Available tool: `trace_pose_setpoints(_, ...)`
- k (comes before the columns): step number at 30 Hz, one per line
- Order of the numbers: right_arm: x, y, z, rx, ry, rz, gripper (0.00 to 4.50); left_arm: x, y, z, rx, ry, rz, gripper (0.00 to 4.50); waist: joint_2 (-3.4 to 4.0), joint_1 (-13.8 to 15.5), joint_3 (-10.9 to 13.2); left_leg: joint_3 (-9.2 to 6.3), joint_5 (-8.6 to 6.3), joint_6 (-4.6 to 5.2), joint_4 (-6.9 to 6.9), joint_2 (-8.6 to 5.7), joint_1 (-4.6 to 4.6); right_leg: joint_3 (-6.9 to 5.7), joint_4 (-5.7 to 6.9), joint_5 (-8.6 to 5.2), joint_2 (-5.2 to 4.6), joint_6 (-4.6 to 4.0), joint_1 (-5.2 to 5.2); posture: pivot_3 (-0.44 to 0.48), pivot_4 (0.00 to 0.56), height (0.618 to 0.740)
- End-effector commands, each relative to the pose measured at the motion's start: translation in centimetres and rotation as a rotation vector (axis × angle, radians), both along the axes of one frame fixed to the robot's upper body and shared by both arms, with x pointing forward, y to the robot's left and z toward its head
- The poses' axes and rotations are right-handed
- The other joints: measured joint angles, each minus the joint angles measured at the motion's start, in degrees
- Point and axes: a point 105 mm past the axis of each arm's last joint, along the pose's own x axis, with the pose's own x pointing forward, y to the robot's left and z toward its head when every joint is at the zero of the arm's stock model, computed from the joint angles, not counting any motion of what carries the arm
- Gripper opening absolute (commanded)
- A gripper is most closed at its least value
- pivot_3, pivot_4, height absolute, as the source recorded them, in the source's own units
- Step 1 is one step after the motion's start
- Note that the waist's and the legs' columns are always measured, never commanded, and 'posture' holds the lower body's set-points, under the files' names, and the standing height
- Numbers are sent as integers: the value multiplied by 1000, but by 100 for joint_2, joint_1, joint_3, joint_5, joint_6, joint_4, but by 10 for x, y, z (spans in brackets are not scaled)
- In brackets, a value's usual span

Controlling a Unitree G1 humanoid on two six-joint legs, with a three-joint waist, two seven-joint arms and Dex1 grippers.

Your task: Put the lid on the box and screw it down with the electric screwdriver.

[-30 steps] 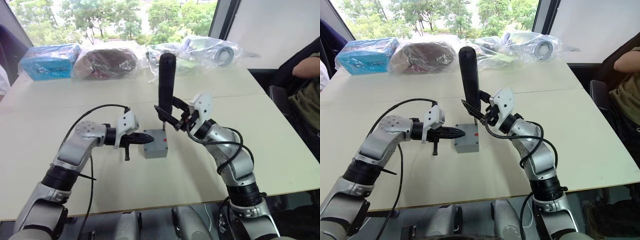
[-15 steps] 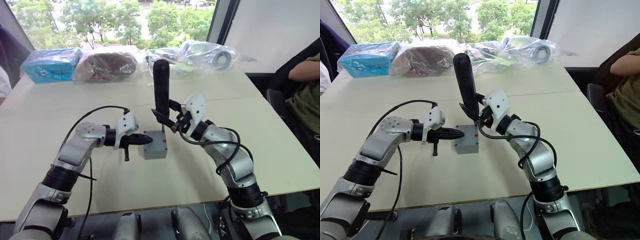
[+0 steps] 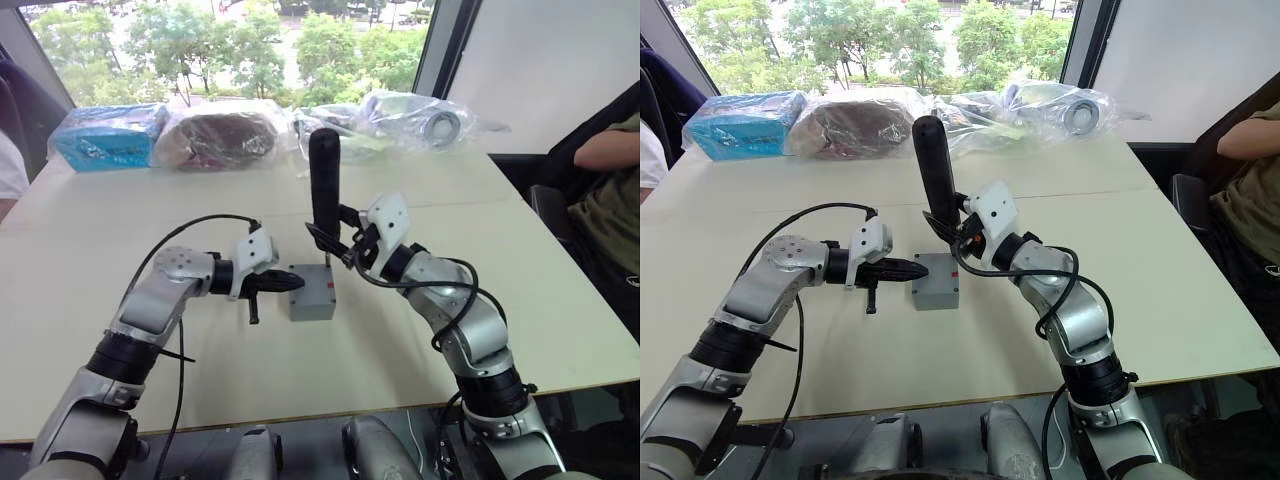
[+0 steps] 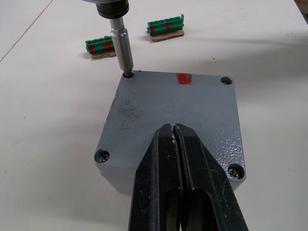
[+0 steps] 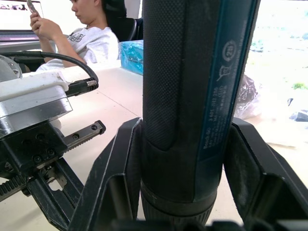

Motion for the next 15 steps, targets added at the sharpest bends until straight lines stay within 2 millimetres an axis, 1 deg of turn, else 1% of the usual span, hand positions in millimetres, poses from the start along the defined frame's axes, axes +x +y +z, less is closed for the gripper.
trace_pose_setpoints(1,2,-15,-72,-127,288,-72,1844,-2,1,-9,36,12,-1,0,2,1,-34,0,0,0,-10,0,1,0,-10,0,0,0,1,0,150,740)
trace_pose_setpoints(15,3,-17,-72,-118,293,-83,1844,-4,2,-13,48,14,-8,0,-2,3,-65,-1,0,-1,-29,12,1,-1,-47,0,-9,-1,-1,0,150,740)
